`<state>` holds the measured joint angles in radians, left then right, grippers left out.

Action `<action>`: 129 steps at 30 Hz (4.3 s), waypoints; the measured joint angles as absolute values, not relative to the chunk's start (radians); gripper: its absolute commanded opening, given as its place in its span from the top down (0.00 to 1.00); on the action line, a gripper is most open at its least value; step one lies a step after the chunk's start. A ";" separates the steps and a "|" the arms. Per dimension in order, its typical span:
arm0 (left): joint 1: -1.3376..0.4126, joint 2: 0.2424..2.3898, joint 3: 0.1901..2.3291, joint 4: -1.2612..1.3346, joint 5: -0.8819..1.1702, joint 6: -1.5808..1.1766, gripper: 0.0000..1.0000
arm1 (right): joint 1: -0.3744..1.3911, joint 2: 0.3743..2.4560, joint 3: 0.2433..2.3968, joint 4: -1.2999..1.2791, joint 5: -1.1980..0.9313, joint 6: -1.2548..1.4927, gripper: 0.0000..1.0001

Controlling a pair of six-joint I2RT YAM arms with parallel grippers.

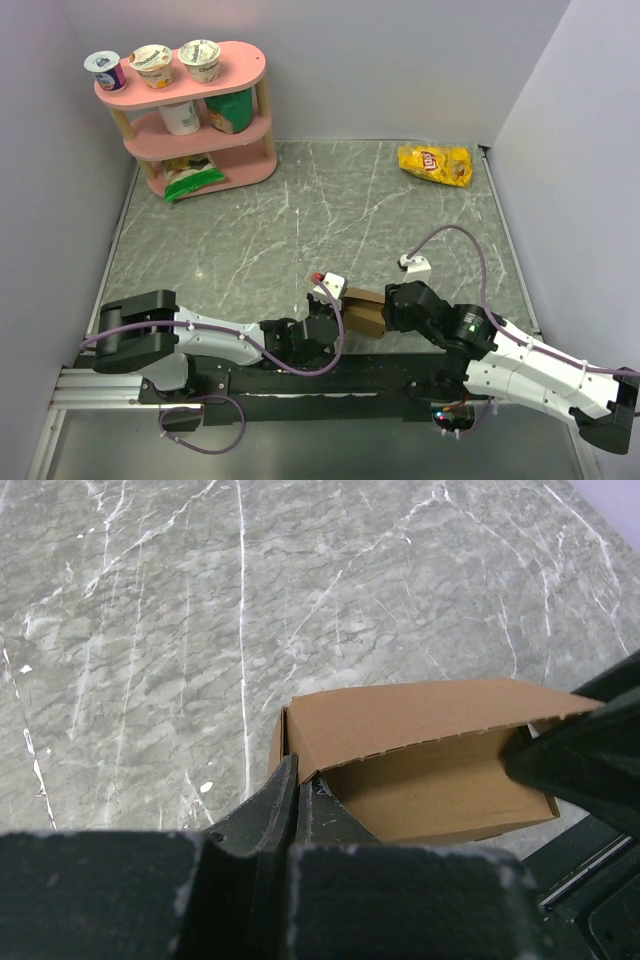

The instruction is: Fold the paper box

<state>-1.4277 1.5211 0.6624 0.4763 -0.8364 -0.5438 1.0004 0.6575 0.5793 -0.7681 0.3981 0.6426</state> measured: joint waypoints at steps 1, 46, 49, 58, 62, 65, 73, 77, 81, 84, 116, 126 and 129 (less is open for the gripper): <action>-1.428 1.521 0.662 0.476 -0.837 -0.544 0.99 | 1.000 0.655 0.579 -0.753 0.397 0.633 0.65; -1.497 1.639 0.807 0.360 -0.982 -0.390 0.99 | 0.509 0.717 0.672 -0.787 -0.131 0.378 0.99; -1.499 1.647 0.815 0.353 -0.990 -0.381 0.99 | 0.484 0.726 0.675 -0.787 -0.164 0.364 0.99; -1.501 1.647 0.816 0.349 -0.993 -0.379 0.99 | 0.416 0.733 0.676 -0.784 -0.258 0.350 0.99; -1.501 1.647 0.816 0.347 -0.994 -0.379 0.99 | 0.391 0.736 0.676 -0.780 -0.295 0.350 1.00; -1.501 1.647 0.817 0.346 -0.994 -0.379 0.99 | 0.382 0.739 0.676 -0.780 -0.308 0.347 1.00; -1.501 1.654 0.833 0.324 -0.993 -0.383 0.99 | 0.381 0.739 0.686 -0.810 -0.305 0.307 1.00; -1.501 1.662 0.851 0.299 -0.994 -0.387 0.99 | 0.381 0.746 0.701 -0.839 -0.305 0.288 1.00; -1.500 1.663 0.857 0.286 -0.994 -0.391 0.99 | 0.381 0.762 0.709 -0.846 -0.307 0.273 1.00; -1.500 1.663 0.859 0.279 -0.994 -0.399 0.99 | 0.381 0.762 0.709 -0.846 -0.308 0.266 1.00; -1.470 1.661 0.903 0.183 -0.979 -0.467 0.99 | 0.578 0.807 0.727 -0.854 -0.081 0.321 1.00; -1.449 1.650 0.902 0.166 -0.964 -0.488 0.99 | 0.715 0.793 0.703 -0.830 0.057 0.439 1.00; -1.441 1.649 0.902 0.163 -0.960 -0.493 0.99 | 0.778 0.768 0.677 -0.805 0.123 0.492 1.00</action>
